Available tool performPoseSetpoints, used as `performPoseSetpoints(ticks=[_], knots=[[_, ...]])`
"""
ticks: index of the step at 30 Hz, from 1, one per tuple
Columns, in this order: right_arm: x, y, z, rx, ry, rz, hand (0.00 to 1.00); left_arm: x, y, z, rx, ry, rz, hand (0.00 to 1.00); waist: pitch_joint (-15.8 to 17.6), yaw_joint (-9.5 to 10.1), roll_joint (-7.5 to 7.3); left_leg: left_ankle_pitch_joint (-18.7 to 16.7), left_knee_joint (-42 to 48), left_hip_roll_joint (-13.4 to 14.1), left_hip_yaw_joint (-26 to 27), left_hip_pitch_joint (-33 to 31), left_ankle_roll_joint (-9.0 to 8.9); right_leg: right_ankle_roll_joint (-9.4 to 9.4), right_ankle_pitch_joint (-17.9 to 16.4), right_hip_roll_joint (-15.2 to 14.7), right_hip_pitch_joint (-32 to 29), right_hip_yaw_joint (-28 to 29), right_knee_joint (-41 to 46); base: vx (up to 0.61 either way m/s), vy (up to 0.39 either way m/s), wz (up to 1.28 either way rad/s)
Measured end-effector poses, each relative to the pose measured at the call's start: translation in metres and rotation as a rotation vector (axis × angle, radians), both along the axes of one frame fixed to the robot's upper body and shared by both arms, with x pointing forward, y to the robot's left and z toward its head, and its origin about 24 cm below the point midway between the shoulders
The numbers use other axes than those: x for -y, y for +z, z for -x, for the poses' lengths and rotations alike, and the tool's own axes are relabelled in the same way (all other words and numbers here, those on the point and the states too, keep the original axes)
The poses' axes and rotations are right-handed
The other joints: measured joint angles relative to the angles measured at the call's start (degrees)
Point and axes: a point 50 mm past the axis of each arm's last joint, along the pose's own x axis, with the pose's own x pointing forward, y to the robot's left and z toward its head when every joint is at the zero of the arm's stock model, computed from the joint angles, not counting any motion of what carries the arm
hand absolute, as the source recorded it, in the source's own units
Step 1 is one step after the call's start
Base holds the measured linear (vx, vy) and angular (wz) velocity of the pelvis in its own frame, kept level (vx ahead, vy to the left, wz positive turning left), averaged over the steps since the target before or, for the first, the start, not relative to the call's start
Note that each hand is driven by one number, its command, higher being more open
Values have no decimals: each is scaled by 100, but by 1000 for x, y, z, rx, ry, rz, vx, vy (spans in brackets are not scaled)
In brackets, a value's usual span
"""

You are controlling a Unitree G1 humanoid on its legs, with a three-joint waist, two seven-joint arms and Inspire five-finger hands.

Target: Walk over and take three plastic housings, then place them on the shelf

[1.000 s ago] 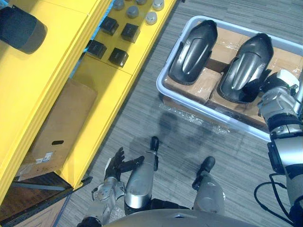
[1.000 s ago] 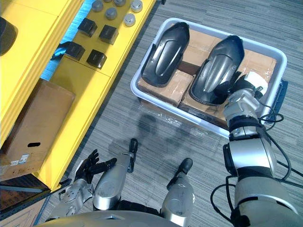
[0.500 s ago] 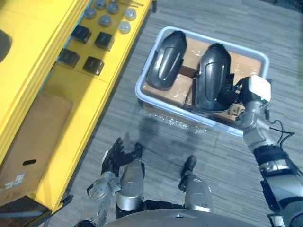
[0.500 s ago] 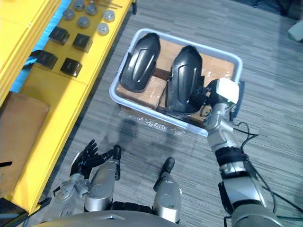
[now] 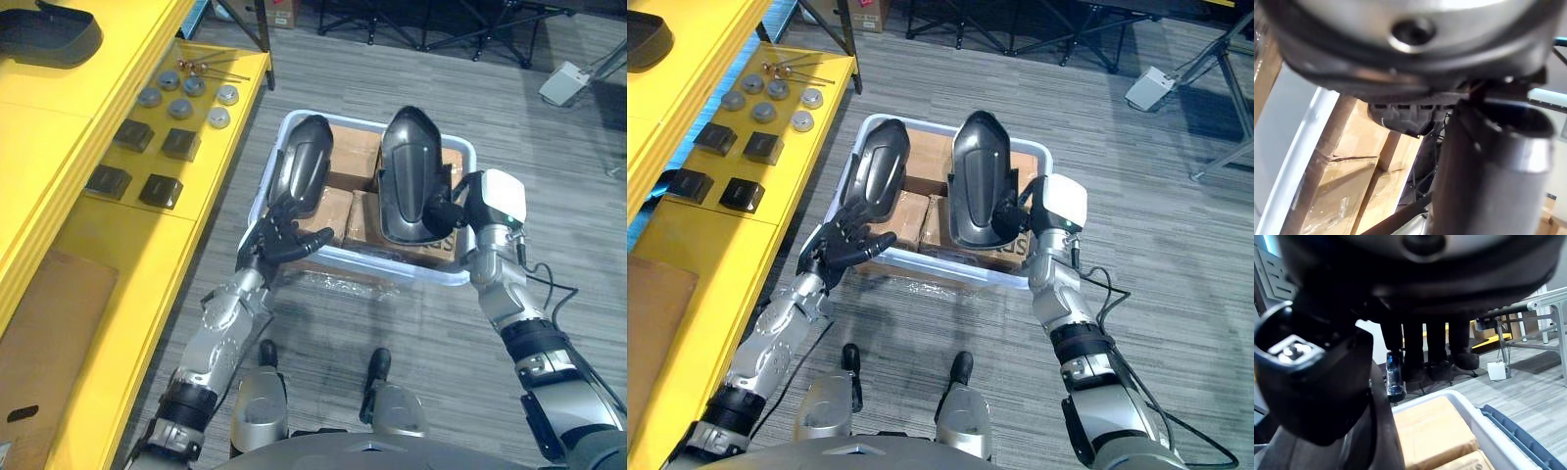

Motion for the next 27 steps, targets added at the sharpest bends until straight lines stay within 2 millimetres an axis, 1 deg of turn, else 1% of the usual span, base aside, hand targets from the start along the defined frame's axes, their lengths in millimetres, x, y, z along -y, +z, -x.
performPoseSetpoints(ticks=[3,5,6,7,8,10,16,17,22,27], knots=[[-7,13,-8,43,23,-2,0,7,0,-10,-53,-32,9,100,-3,-25,0,6,-2,23,73,-6,3,-31,72,38,-9,57,-92,-32,-5,-12],[-13,24,-13,95,52,-5,0,14,-3,-16,-129,-72,50,100,-16,-70,-3,8,1,27,103,-22,2,-31,101,43,-48,106,-109,-22,1,-9],[-15,26,-14,107,60,-6,0,15,-4,-17,-148,-84,60,100,-33,-85,-6,9,3,26,105,-36,2,-32,110,42,-68,116,-112,-9,8,-5],[-20,29,-16,120,77,1,0,18,-8,-17,-186,-104,76,100,-107,-148,-16,10,16,23,107,-97,1,-29,124,42,-112,118,-126,0,0,0],[-23,31,-16,138,91,28,0,23,-10,-18,-214,-129,85,100,-124,-162,-23,10,31,23,108,-102,0,-30,130,42,-113,122,-129,0,0,0],[-27,33,-17,153,118,31,0,29,-10,-19,-234,-158,90,100,-135,-176,-38,9,46,23,109,-102,-2,-32,135,41,-113,133,-128,0,0,0],[-39,32,-18,150,182,54,0,37,-4,-30,-242,-186,112,100,-180,-179,-82,2,85,20,110,-104,-4,-55,164,39,-107,142,-123,-24,5,0],[-43,32,-18,151,203,92,0,38,-3,-31,-252,-190,139,100,-188,-193,-82,0,89,20,111,-104,0,-55,164,39,-107,142,-123,-42,2,-1],[-55,28,-18,147,270,141,0,46,-6,-29,-293,-217,216,100,-231,-239,-81,5,89,20,112,-106,6,-57,164,40,-108,135,-124,-26,1,0],[-70,21,-17,138,330,158,0,58,8,-36,-258,-245,257,100,-243,-282,-79,9,86,19,109,-113,8,-58,166,40,-109,123,-126,0,0,0]])
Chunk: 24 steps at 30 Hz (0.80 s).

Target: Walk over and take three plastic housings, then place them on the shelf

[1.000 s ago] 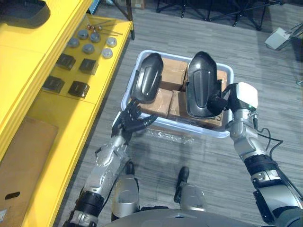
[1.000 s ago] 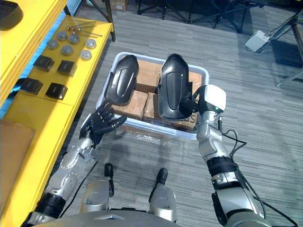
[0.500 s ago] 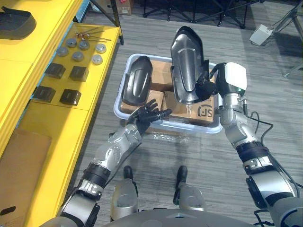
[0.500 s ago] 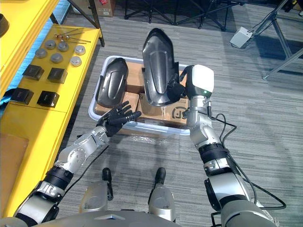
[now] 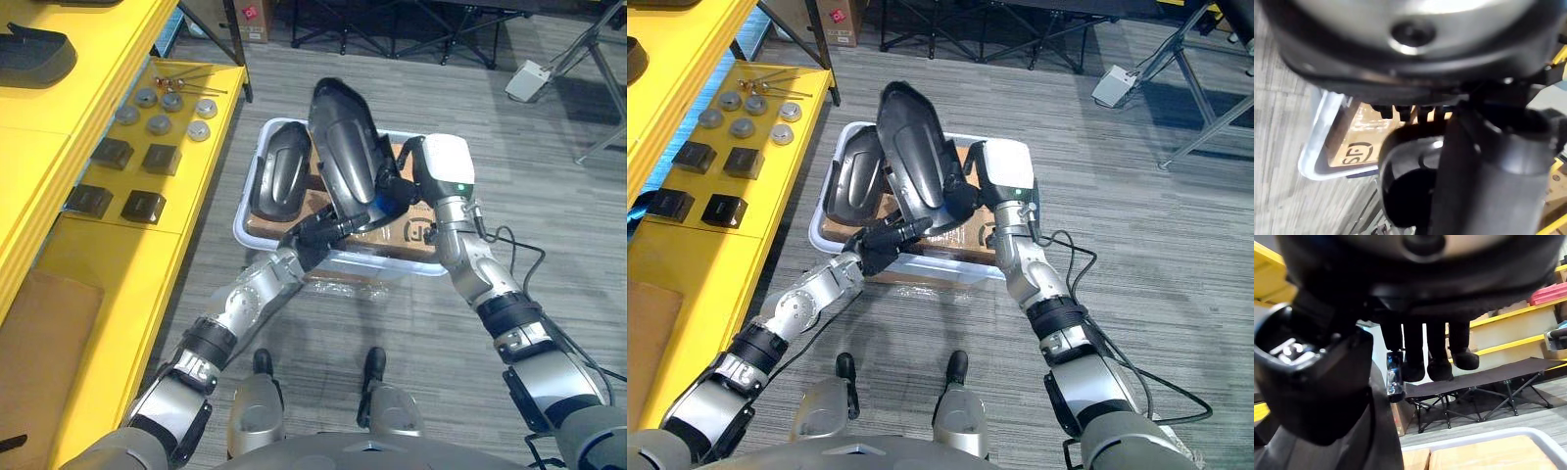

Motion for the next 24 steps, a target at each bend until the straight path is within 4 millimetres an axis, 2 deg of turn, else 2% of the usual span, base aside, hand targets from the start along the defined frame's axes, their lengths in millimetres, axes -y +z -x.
performPoseSetpoints(ticks=[4,9,10,13,19,24], knots=[[-2,-6,0,-20,11,8,0,0,3,-2,8,24,-3,100,-35,-23,-26,0,-11,-2,-3,-7,-1,0,0,0,-1,-9,-11,0,0,0],[-15,-11,2,-33,59,18,0,-2,2,-4,-8,77,10,100,-58,-19,-52,0,-11,-4,-8,-16,-2,0,1,0,0,-14,-22,0,0,0],[-18,-12,3,-33,74,15,0,-4,0,-5,-15,99,10,0,-67,-19,-65,0,-10,-4,-11,-17,-2,0,1,0,0,-15,-22,0,0,0],[-27,-18,6,-41,110,-1,0,-7,-1,-7,-37,157,28,0,-101,-19,-121,-1,-5,-4,-14,-17,-2,-2,3,0,4,-16,-26,0,0,0],[-31,-31,14,-61,115,-32,0,-11,1,-9,-40,233,24,0,-177,22,-239,-3,9,-6,-27,-17,-3,-6,16,2,29,-26,-47,0,0,0],[-41,-28,20,-9,158,-70,0,-11,-15,-8,-131,296,14,0,-226,-18,-297,-11,18,-4,-27,-16,-10,-14,56,13,60,-26,-119,0,0,0]])
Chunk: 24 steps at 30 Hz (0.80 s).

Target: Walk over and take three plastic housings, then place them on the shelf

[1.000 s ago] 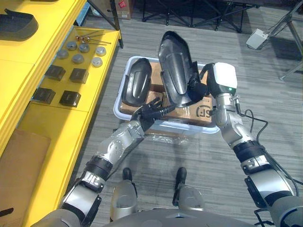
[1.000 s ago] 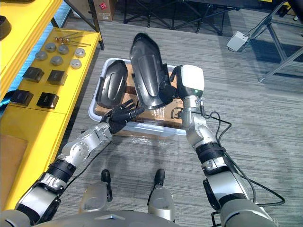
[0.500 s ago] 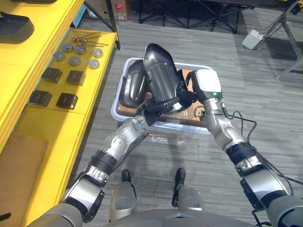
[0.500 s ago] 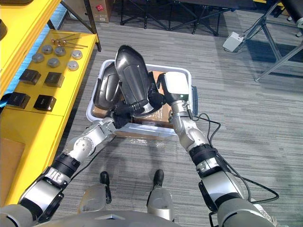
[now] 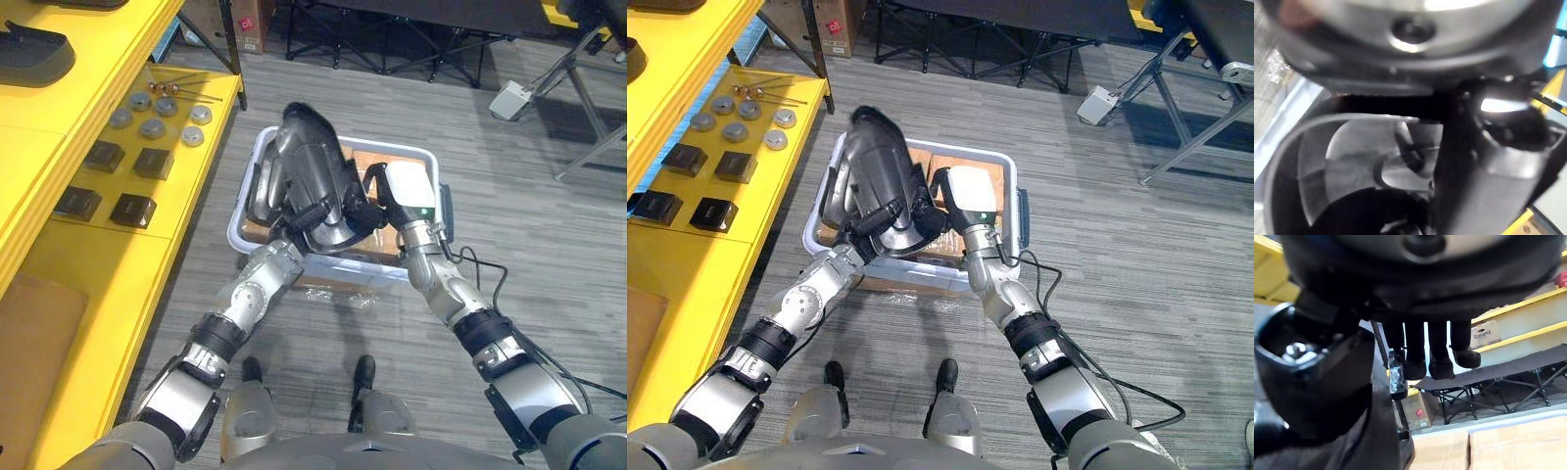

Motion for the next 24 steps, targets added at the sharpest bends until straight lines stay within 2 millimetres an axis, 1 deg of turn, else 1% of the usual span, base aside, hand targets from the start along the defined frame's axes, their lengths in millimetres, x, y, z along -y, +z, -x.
performPoseSetpoints(ticks=[10,12,13,14,17,19,21,23,24], knots=[[-1,-7,7,5,-5,-29,0,4,-2,1,-11,-1,-3,0,-4,10,-8,-2,1,5,-13,26,-3,-1,-1,10,44,-21,-6,0,0,0],[0,-10,9,2,-9,-34,0,5,-4,3,-15,0,-2,0,-19,11,-31,-1,-4,5,-12,33,-3,0,-1,11,50,-21,-10,0,0,0],[-1,-13,11,-4,-11,-42,0,5,-6,5,-22,1,1,0,-41,9,-66,-1,-9,5,-10,42,-3,-1,-1,11,57,-21,-15,0,0,0],[-1,-16,13,-11,-14,-49,100,5,-8,6,-26,0,-1,0,-63,8,-98,-2,-15,5,-8,45,-3,-1,-1,13,60,-21,-22,0,0,0],[-2,-25,20,-50,-17,-116,100,4,-16,11,-38,19,5,0,-125,-3,-194,-5,-27,5,6,80,-9,-1,-1,13,93,-16,-42,0,0,0],[-3,-32,28,-75,-17,-187,100,2,-16,12,-18,37,-11,0,-138,-3,-214,-8,-60,2,12,154,-12,-1,-1,15,177,-22,-88,0,0,0],[-6,-41,35,-104,-18,-248,100,-1,-13,11,29,53,-55,0,-172,9,-214,-8,-146,1,24,234,-12,-19,-17,22,214,-29,-98,0,0,0],[-9,-41,45,-97,-31,-363,100,-6,-7,12,103,81,-132,0,-230,-1,-202,12,-234,0,27,288,-1,-35,-29,27,217,-40,-103,5,-3,-2],[-10,-40,47,-89,-31,-387,100,-6,-5,13,129,91,-149,0,-231,-3,-201,13,-246,0,29,306,-2,-37,-30,29,222,-34,-104,13,-6,-4]])
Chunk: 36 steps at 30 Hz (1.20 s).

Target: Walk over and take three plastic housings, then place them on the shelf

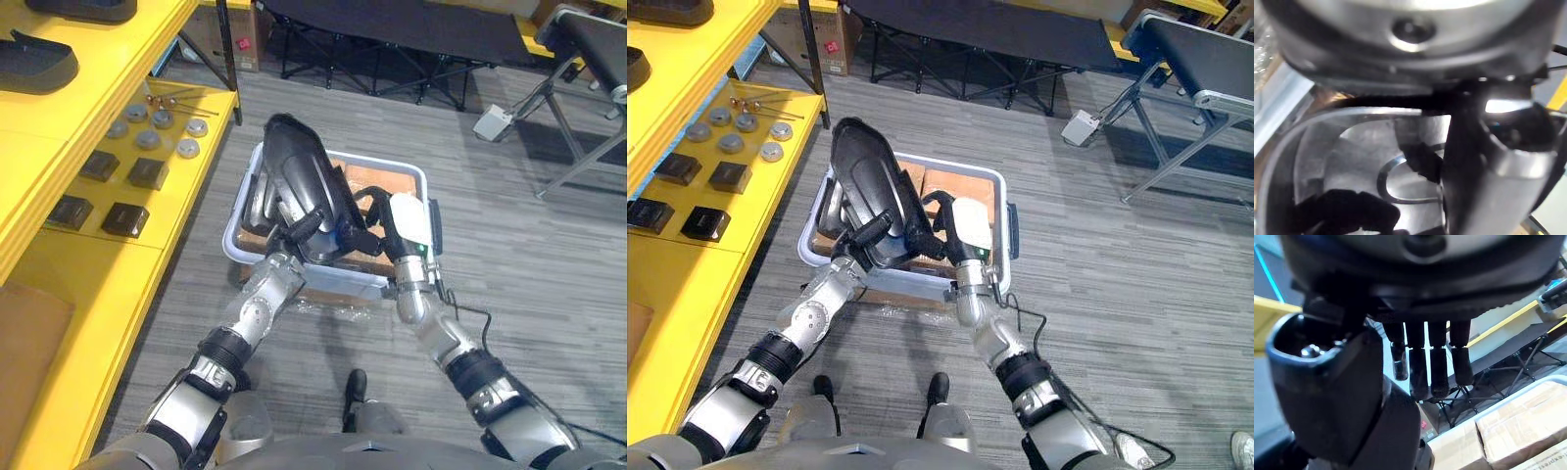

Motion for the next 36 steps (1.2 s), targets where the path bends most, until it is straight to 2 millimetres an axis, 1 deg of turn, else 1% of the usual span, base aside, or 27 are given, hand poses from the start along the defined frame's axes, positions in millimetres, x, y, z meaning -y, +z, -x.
performPoseSetpoints(ticks=[2,3,4,5,6,7,8,10,11,12,13,14,16,18,19,20,21,22,23,24,25,26,28,31,34,36], knots=[[-4,10,12,34,-3,-132,100,2,13,4,98,19,-62,0,-32,-2,24,17,-71,-5,12,55,-11,-1,-1,2,18,4,-8,21,0,-3],[-6,14,14,44,4,-178,100,3,16,5,122,20,-86,0,-33,-2,26,17,-83,-6,25,90,-13,-1,-1,2,39,15,-13,27,6,-7],[-9,22,17,72,16,-254,100,3,20,7,157,25,-129,0,-74,-3,47,22,-95,-8,45,132,-21,-1,-2,2,61,24,-13,18,6,-7],[-9,26,19,87,20,-288,100,4,21,10,170,27,-151,0,-137,-10,62,22,-111,-12,58,132,-21,-1,-2,-1,44,17,-13,35,15,-12],[-6,35,22,125,18,-359,100,5,20,16,192,41,-197,0,-253,-11,99,29,-188,-30,109,202,-21,-1,-2,-13,50,10,-9,26,12,-11],[-4,40,23,152,7,-377,100,5,19,19,197,46,-217,0,-285,-6,120,29,-209,-33,127,235,-22,-1,-2,-15,61,1,-5,33,15,-9],[0,46,25,197,-13,-401,100,6,16,22,199,50,-250,0,-360,-2,162,36,-251,-46,130,262,-19,-2,-3,-22,68,-26,-5,20,9,-4],[15,63,29,318,-76,-471,100,-1,7,31,193,85,-372,0,-453,-22,253,59,-364,-77,150,369,-12,-8,-11,-40,115,-98,-4,0,0,0],[20,68,30,344,-97,-502,100,-2,5,33,192,96,-407,0,-463,-23,268,68,-397,-88,153,392,-4,-9,-15,-46,124,-107,-4,0,0,0],[32,73,34,381,-139,-560,100,-9,1,38,191,133,-491,0,-482,-22,295,93,-480,-104,164,437,1,-3,-36,-54,128,-112,-4,0,0,0],[43,75,38,399,-175,-606,100,-17,-2,43,196,178,-588,0,-490,-24,307,120,-555,-109,184,484,11,-12,-50,-53,127,-114,-4,-7,4,-6],[48,74,40,397,-188,-632,100,-23,-3,45,198,204,-639,0,-493,-24,311,139,-606,-108,209,520,3,-17,-63,-51,125,-114,-3,-7,-7,-7],[70,61,55,344,-241,-692,100,-45,-5,56,211,290,-811,0,-566,-51,361,179,-713,-109,233,534,-3,-10,-104,-45,69,-117,11,1,-8,-6],[80,49,64,251,-226,-772,100,-58,-3,63,214,347,-857,0,-614,-115,398,204,-775,-111,253,537,-10,-6,-109,-42,37,-112,10,23,2,-3],[87,36,72,155,-202,-870,100,-68,-1,69,215,394,-859,0,-653,-162,419,206,-798,-112,264,545,-13,3,-116,-41,31,-107,9,32,7,-6],[94,21,82,64,-179,-974,100,-75,1,74,222,445,-845,0,-666,-172,439,204,-827,-112,297,590,-19,8,-119,-40,41,-78,9,36,10,-10],[96,14,87,20,-172,-1019,100,-76,1,75,228,463,-835,0,-673,-172,451,206,-859,-114,321,624,-22,9,-120,-37,43,-52,9,28,17,-13],[98,0,96,-62,-170,-1088,100,-82,3,76,239,502,-820,0,-693,-173,461,207,-875,-116,347,637,-23,10,-121,-37,36,-30,7,21,20,-13],[98,-13,103,-128,-174,-1128,100,-85,6,77,254,530,-776,0,-697,-194,460,207,-882,-116,375,649,-24,10,-120,-37,25,5,6,13,21,-12],[97,-20,106,-156,-178,-1157,100,-86,7,77,261,540,-742,0,-697,-197,460,206,-890,-117,397,665,-24,10,-120,-36,23,27,6,-3,17,-15],[95,-30,111,-200,-190,-1218,100,-87,10,81,275,558,-672,0,-699,-214,460,206,-928,-119,445,724,-25,10,-121,-35,37,63,6,-6,17,-13],[92,-39,115,-239,-211,-1254,100,-89,13,87,292,574,-599,0,-738,-281,462,206,-958,-126,459,735,-25,11,-122,-36,32,71,2,-3,17,-9],[90,-50,120,-284,-245,-1279,100,-87,19,95,328,578,-499,0,-760,-317,459,205,-962,-128,469,743,-25,12,-121,-37,31,77,1,-1,8,-2],[93,-64,125,-359,-276,-1299,100,-88,24,100,356,566,-385,0,-842,-306,488,205,-961,-127,457,744,-25,12,-121,-35,43,67,-4,0,0,0],[94,-68,126,-381,-253,-1331,100,-95,24,106,345,596,-352,0,-928,-304,547,205,-962,-128,418,742,-24,14,-124,-36,68,32,-12,-19,6,8],[94,-68,126,-392,-216,-1334,100,-98,26,109,347,634,-338,0,-936,-261,561,219,-961,-134,237,699,0,19,-171,-44,160,-185,-19,-31,-11,35]])
